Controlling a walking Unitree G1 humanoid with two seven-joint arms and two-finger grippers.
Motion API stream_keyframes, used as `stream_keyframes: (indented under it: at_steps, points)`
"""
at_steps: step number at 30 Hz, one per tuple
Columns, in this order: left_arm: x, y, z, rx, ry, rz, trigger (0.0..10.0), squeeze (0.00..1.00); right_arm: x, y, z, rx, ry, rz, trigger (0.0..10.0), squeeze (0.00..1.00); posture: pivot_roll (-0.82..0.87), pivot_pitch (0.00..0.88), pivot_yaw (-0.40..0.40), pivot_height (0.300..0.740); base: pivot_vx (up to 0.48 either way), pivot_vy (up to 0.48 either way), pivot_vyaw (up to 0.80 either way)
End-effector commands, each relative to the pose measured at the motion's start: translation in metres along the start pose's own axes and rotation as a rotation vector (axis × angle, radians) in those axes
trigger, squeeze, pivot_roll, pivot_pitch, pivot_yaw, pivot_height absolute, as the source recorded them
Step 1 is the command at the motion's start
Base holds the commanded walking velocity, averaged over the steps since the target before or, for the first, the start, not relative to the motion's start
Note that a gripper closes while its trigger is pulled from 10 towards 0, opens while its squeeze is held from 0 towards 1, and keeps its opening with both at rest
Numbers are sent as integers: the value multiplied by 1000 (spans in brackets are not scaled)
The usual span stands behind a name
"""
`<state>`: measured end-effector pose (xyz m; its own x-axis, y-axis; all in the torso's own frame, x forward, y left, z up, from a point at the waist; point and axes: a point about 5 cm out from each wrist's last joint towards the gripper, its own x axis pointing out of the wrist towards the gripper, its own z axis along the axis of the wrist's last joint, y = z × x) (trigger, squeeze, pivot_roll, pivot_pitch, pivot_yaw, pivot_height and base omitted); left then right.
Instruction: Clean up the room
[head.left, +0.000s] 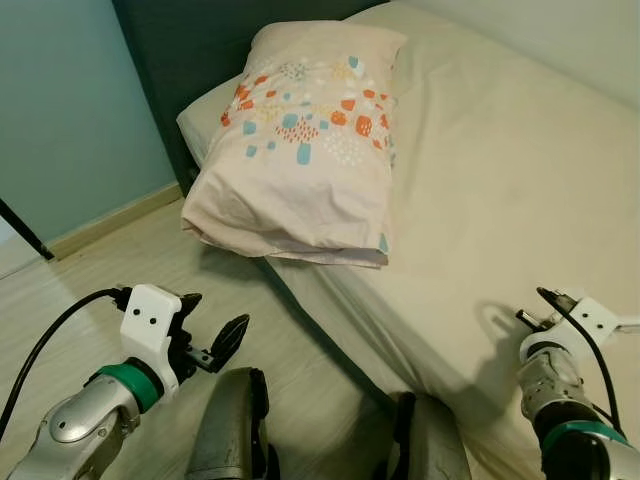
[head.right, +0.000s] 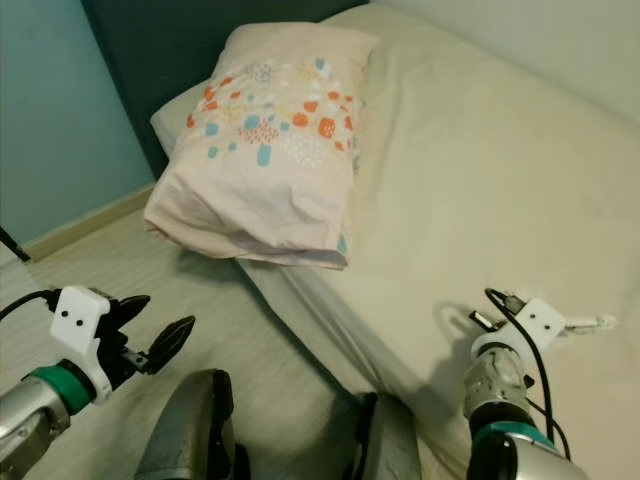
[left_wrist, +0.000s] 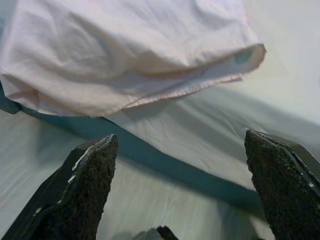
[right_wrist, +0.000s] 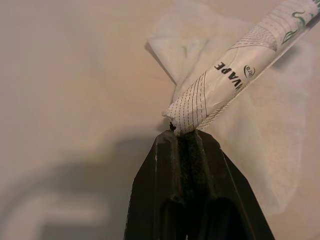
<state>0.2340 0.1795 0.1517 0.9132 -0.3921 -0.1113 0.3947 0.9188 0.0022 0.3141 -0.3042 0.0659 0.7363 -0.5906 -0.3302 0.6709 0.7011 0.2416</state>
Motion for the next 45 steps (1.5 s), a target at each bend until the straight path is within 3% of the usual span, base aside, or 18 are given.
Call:
stream_keyframes:
  at_steps: [1,4,6,9,10,14,17,20,21,23,26,28,31,34,36,39,45]
  points:
    - [1,-1,-5,-4,10,5,10000,0,-1,-3,-6,9,13,0,0,0,278,132,0,520,0,0,0]
    - [7,-3,-5,-13,-4,5,10000,0,-2,5,-5,18,9,54,0,0,267,126,-11,520,0,0,0]
    - [14,-7,-4,-25,-22,3,10000,0,-4,18,-14,77,116,168,0,0,251,112,-26,520,0,0,0]
    - [15,-7,-4,-28,-28,4,10000,0,-5,23,-17,100,164,212,0,0,251,112,-26,520,0,0,0]
    - [18,-7,-5,-31,-30,3,10000,0,-7,31,-23,93,233,298,0,0,233,93,-40,520,0,0,0]
    - [21,-7,-7,-34,-26,-2,10000,0,-12,41,-29,63,315,419,0,0,224,84,-42,520,0,0,0]
    - [27,-8,-11,-44,-15,-25,10000,0,-20,56,-33,56,421,646,0,0,205,63,-52,520,0,0,0]
    - [28,-9,-12,-46,-11,-34,10000,0,-23,60,-34,41,443,704,0,0,200,56,-58,520,0,0,0]
    - [30,-10,-12,-50,-13,-40,10000,0,-27,64,-35,23,467,781,0,0,197,52,-61,520,0,0,0]
    - [30,-10,-12,-50,-13,-40,10000,0,-27,64,-35,23,467,781,0,0,197,52,-61,520,0,0,0]
    - [33,-13,-11,-68,-39,-43,10000,0,-37,80,-26,52,481,1030,0,0,189,38,-72,520,0,0,0]
    - [33,-14,-11,-72,-49,-37,10000,0,-35,82,-19,57,439,1045,0,0,189,38,-72,520,0,0,0]
    - [36,-15,-12,-82,-58,-29,10000,0,-25,78,-10,15,332,905,0,0,178,26,-70,520,0,0,0]
    - [38,-16,-13,-82,-59,-30,10000,0,-23,76,-11,-10,321,862,0,0,179,25,-70,520,0,0,0]
    - [42,-20,-13,-84,-62,-33,10000,0,-21,75,-16,-62,301,749,0,0,179,23,-70,520,0,0,0]
    - [44,-20,-13,-84,-61,-32,10000,0,-20,75,-19,-81,291,686,0,0,179,23,-70,520,0,0,0]
    - [47,-21,-16,-79,-40,-22,10000,0,-23,83,-28,-35,322,602,0,0,178,27,-55,520,0,0,0]
